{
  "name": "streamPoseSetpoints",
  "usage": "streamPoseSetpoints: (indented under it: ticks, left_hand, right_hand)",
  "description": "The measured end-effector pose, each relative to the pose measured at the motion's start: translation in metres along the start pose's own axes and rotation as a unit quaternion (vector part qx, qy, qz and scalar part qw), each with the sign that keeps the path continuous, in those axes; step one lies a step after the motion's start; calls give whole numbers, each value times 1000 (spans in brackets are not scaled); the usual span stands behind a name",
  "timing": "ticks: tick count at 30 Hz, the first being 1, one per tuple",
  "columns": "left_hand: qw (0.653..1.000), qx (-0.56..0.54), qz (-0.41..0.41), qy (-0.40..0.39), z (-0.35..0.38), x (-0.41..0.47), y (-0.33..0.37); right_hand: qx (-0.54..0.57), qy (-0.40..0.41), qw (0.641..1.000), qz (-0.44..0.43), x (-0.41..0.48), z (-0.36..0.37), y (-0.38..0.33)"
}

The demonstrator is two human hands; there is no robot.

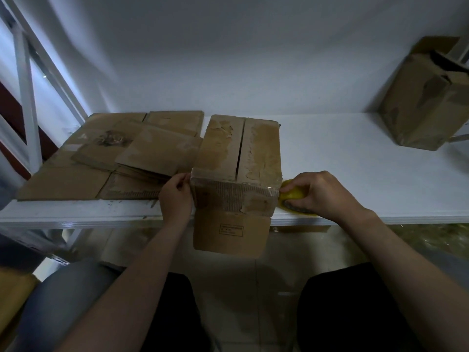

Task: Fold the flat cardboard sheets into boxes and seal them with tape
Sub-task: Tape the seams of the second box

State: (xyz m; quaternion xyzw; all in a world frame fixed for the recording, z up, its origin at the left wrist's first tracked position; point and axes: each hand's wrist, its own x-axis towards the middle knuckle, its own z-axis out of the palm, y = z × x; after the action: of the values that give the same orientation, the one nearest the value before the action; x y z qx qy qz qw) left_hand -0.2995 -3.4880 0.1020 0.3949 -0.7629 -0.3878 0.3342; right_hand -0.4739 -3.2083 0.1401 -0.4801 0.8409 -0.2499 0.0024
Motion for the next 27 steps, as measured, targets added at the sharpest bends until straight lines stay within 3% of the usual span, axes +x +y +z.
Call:
streamPoseSetpoints:
  ticks: [6,14,17,19,21,23,25,27]
  left_hand:
    - [999,22,-3,-32,-7,0,6]
    - [989,-20,-128,-78,-17,14,5]
    - [997,58,-27,54,-18,3,26]
    - [983,84,127,103,-12,-18,51]
    - [953,80,293,-2,4,-41,71]
    - [891,136,402,-161,27,-63,82]
    - [827,253,427,-263,49,-81,89]
    - [792,348,412,-286,63,-87,88]
  right_hand:
    - [-1,0,1000,5,-1,-1,-5]
    - [2,-2,1000,20,-1,-2,-6]
    - [0,0,1000,16,-1,-1,-9]
    - [-2,6,1000,17,-4,0,-11]
    - [-3,12,1000,13,-6,1,-10]
    - [0,17,1000,2,-6,0,-10]
    - [-12,15,1000,-14,-5,-2,-12]
    - [-20,15,999,-23,-5,-5,-12]
